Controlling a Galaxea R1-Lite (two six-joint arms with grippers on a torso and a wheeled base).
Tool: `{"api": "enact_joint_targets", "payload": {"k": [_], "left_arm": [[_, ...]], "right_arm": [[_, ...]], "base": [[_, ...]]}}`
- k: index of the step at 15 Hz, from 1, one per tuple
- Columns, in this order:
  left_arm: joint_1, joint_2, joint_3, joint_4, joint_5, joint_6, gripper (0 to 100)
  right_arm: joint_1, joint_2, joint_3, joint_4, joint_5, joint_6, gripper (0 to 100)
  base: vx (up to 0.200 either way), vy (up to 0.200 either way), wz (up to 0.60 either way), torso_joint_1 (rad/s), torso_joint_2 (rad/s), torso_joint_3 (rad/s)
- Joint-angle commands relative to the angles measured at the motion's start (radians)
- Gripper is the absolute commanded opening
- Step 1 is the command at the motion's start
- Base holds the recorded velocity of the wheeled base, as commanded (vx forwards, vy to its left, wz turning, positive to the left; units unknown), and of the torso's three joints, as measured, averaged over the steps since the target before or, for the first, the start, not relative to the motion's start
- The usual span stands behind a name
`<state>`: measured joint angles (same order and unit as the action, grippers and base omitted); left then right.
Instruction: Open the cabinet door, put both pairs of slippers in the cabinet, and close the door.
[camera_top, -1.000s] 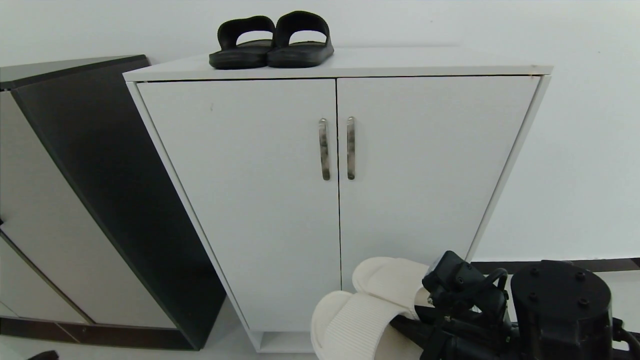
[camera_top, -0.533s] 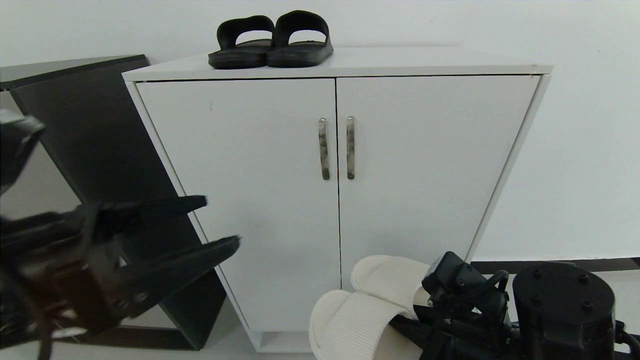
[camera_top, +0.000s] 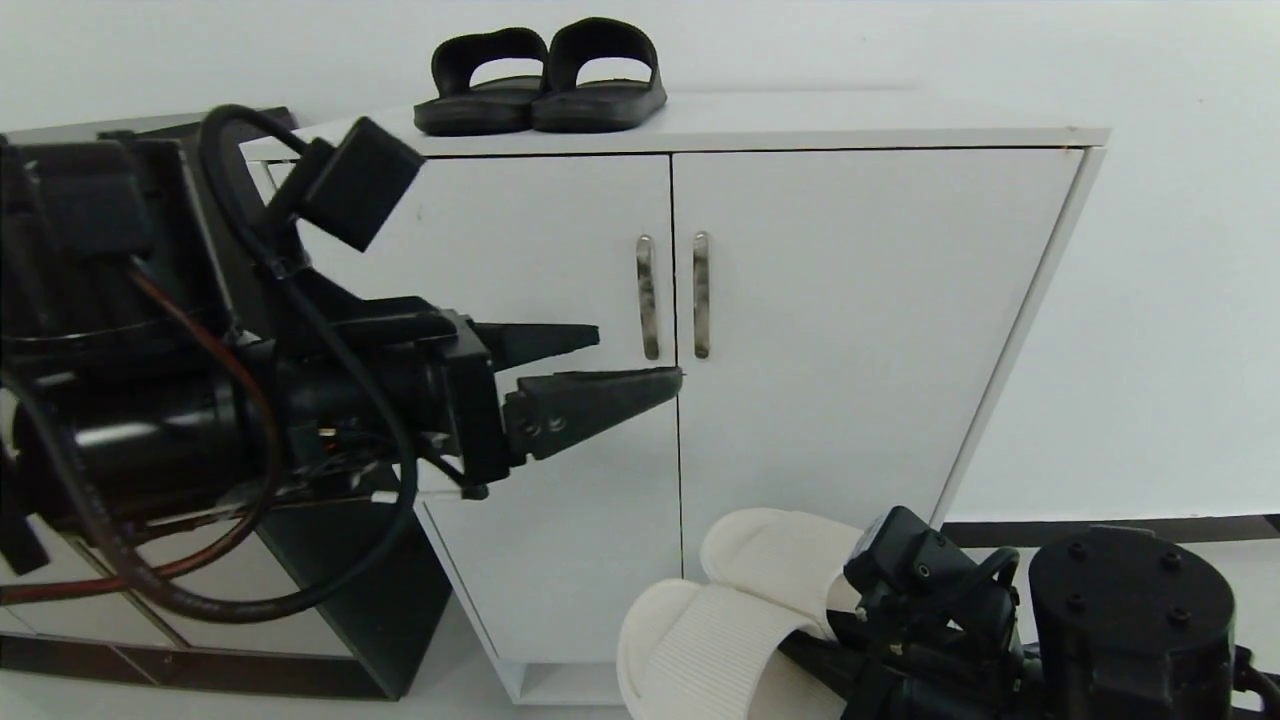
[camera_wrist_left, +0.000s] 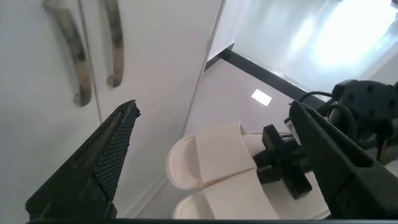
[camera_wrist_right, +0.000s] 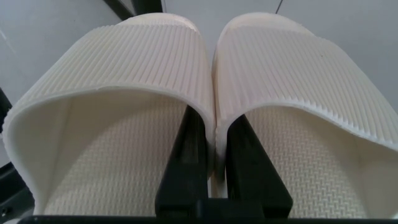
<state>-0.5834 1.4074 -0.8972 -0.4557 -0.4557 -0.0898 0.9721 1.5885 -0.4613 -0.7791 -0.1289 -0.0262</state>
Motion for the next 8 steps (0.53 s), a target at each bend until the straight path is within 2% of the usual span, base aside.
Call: {"api": "enact_joint_targets", "payload": {"k": [1,3,5,7,8], "left_arm": [[-0.016,0.123,-0.092,-0.001,-0.012,-0.015,100],[-0.015,0.160,-0.150,-0.001,-0.132,-0.094,100],[-0.006,0.180,-0.198,0.000,-0.199,-0.159,100],[-0.006,0.214,-0.226,-0.001,-0.199,-0.162,100],[-0.006,0.242,-0.250,-0.001,-0.175,-0.160,100]], "right_arm": [[0.002,0.005,0.004,0.000,0.002,-0.001,0],[0.003,0.007,0.009,0.000,0.002,-0.001,0],[0.010,0.007,0.009,0.000,0.000,-0.001,0],[0.011,0.007,0.009,0.000,0.000,-0.001,0],[0.011,0.007,0.009,0.000,0.000,-0.006,0]], "base": [[0.000,0.000,0.00,0.000,0.00,0.000],[0.000,0.000,0.00,0.000,0.00,0.000],[0.000,0.000,0.00,0.000,0.00,0.000],[0.000,0.000,0.00,0.000,0.00,0.000],[0.000,0.000,0.00,0.000,0.00,0.000]]}}
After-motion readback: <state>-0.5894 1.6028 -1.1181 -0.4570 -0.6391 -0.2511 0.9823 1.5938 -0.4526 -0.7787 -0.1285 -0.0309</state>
